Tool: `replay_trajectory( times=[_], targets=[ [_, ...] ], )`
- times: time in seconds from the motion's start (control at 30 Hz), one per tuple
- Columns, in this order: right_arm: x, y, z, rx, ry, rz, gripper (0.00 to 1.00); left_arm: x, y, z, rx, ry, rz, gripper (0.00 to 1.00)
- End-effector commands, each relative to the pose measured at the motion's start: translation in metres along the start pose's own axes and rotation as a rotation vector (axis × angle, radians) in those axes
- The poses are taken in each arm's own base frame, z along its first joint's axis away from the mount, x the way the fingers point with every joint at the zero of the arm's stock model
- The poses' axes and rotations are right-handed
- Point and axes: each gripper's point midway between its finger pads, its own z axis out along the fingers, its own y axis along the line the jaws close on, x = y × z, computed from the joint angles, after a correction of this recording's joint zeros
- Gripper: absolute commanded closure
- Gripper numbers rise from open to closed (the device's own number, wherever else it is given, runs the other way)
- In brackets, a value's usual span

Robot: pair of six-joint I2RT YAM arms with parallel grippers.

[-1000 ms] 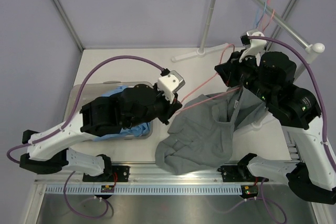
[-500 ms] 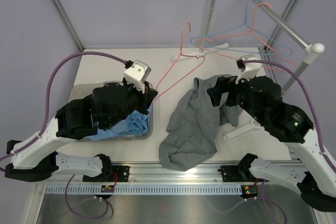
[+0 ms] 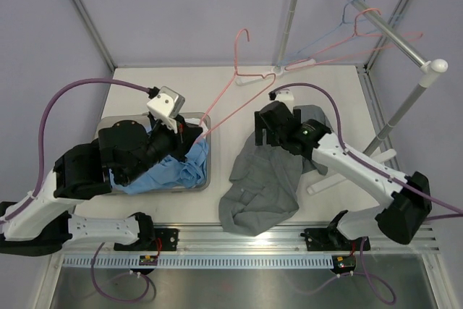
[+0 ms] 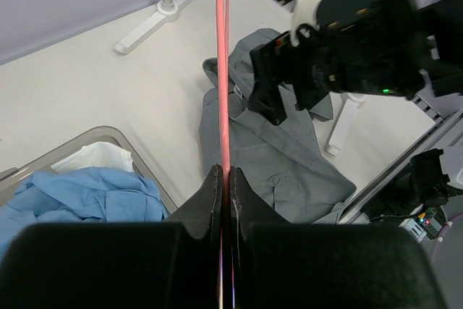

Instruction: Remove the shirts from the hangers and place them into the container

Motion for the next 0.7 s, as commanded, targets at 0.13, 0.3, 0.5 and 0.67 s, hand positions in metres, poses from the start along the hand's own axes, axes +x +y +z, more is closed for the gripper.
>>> replay_trajectory(
  times=[0.13, 0.3, 0.5, 0.67],
  targets=[
    [0.034, 0.006, 0.043, 0.088, 0.089, 0.059, 0.05, -0.058, -0.013, -0.019, 0.088, -0.105, 0.034, 1.0],
    [0.059, 0.006, 0.063, 0.118, 0.153, 0.046, 0.1, -0.086, -0.018, -0.013, 0.072, -0.114, 0.094, 1.0],
    [0.081, 0.006, 0.073, 0.107, 0.193, 0.043, 1.0, -0.093, -0.005, 0.027, -0.013, -0.051, 0.123, 1.0],
    [0.089, 0.02, 0.062, 0.074, 0.177, -0.017, 1.0, -0.102, 0.036, 0.055, -0.093, -0.065, 0.092, 1.0]
  ],
)
